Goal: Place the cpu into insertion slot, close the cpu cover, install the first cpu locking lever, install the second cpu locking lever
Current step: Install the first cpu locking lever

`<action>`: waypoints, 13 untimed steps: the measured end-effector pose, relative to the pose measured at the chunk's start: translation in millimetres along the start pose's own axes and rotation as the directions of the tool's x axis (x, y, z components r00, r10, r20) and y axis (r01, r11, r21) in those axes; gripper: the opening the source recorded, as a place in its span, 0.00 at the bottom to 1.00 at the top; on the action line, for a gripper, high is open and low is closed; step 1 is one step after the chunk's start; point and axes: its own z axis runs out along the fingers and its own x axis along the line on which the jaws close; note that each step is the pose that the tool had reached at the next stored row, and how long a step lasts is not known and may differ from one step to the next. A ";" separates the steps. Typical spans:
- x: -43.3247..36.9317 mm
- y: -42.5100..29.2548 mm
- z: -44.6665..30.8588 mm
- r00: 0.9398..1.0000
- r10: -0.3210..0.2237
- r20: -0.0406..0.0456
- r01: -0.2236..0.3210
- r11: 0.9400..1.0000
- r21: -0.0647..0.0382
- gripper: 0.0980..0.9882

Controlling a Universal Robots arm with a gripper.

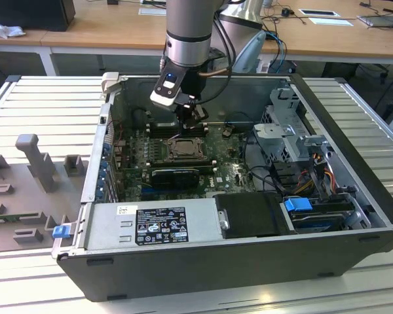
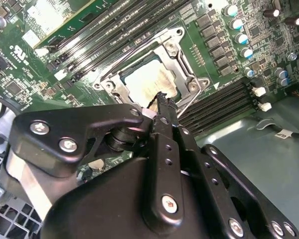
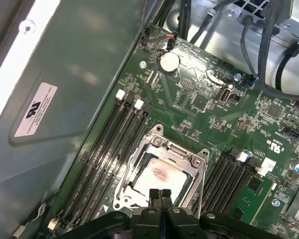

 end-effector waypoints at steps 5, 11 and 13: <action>0.0 0.0 0.0 0.999 -0.042 0.000 0.042 0.999 0.000 0.01; 0.0 0.0 0.0 0.996 -0.087 -0.001 0.087 0.996 0.000 0.01; 0.0 0.0 0.0 0.995 -0.101 -0.001 0.101 0.995 0.000 0.01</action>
